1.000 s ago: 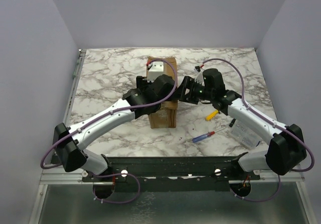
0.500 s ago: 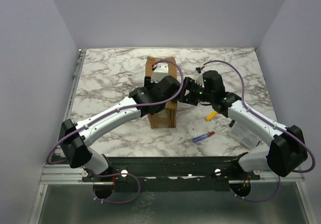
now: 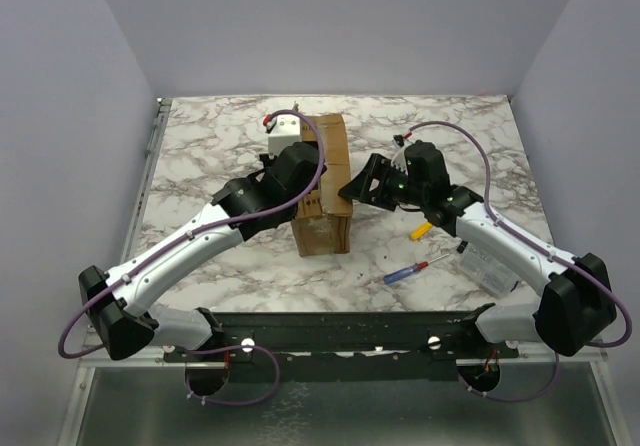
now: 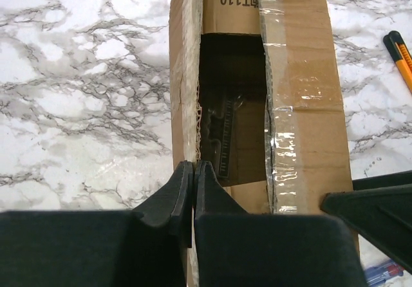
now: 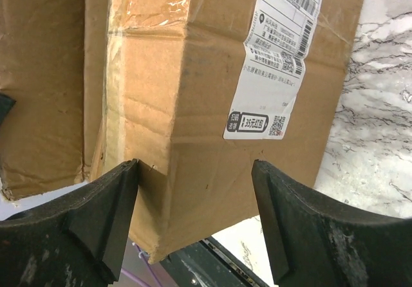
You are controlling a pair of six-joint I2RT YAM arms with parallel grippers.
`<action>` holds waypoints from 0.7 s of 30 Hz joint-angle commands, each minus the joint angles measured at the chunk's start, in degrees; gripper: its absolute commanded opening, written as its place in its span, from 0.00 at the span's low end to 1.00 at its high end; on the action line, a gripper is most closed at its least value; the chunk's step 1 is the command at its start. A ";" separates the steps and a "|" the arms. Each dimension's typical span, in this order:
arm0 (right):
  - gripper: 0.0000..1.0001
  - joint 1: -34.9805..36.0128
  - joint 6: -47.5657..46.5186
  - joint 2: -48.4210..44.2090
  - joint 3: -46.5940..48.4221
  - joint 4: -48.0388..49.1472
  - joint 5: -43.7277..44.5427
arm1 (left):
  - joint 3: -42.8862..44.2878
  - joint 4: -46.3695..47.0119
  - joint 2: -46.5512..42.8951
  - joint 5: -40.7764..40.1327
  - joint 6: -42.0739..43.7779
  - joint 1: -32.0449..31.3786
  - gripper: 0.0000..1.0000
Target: Unpack the express box
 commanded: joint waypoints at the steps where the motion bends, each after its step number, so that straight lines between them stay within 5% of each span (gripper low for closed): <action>1: 0.76 -0.23 -2.46 0.50 -1.87 -6.58 5.56 | -2.50 0.60 -3.00 3.82 2.20 1.74 0.00; 12: 0.88 1.47 -13.06 0.65 9.41 -18.96 13.47 | -5.05 8.03 -8.20 11.52 3.14 3.08 0.00; 21: 1.00 7.13 -13.97 9.07 30.08 -34.50 27.72 | -4.44 9.26 -9.18 10.64 2.92 3.16 0.00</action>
